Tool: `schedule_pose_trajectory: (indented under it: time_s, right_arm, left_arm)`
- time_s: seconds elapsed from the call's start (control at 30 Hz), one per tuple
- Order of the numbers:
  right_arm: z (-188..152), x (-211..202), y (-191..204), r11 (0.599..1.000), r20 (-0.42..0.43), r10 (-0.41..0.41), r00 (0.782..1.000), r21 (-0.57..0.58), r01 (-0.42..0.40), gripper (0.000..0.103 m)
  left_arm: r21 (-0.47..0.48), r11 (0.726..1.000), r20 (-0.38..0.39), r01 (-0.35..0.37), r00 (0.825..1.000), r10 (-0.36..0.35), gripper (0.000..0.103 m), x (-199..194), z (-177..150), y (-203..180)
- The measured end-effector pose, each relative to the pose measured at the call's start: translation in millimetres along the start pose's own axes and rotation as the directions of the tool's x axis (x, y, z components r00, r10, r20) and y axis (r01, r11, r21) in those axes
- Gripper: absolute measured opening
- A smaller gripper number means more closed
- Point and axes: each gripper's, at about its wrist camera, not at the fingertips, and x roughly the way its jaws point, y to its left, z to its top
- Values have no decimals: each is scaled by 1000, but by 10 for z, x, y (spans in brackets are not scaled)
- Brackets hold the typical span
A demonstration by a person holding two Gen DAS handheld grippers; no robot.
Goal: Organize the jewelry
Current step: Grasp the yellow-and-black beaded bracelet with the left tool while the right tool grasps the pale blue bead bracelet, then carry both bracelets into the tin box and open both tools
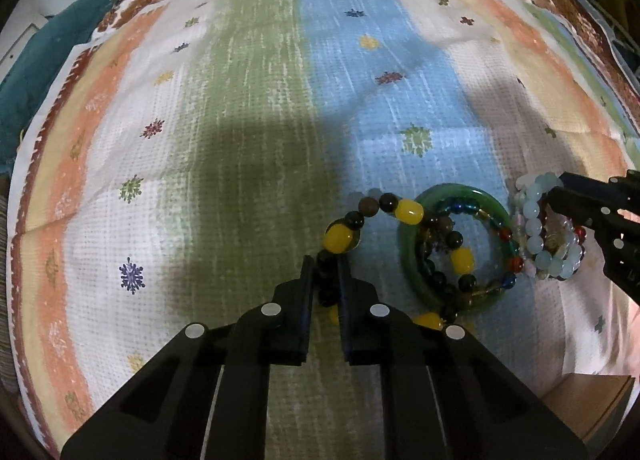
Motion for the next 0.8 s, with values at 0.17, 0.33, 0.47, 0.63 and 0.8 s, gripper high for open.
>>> schedule_pose_trajectory:
  time_s: [0.17,0.33,0.47,0.63,0.8]
  right_arm:
    - [6,-84,-19,1000,18,-12,1000,8,11,11]
    - [-17,-142,-38,1000,23,-17,1000,15,17,11]
    - [-32,-255,-46,1000,40,-16,999,19,15,11]
    - [-76,-418,-43,1000,61,-10,998,26,8,11]
    - [-123,-551,-48,999,78,-11,997,36,8,11]
  left_arm:
    - [-11,1000,13,12,1000,-12,10,-89,-22,18]
    - [-14,1000,30,15,999,-15,10,-210,-33,-7]
    - [-10,999,52,30,998,-30,9,-354,-28,-47]
    - [-7,999,80,43,996,-42,9,-547,-28,-108]
    - [-12,998,106,57,993,-55,9,-740,-20,-152]
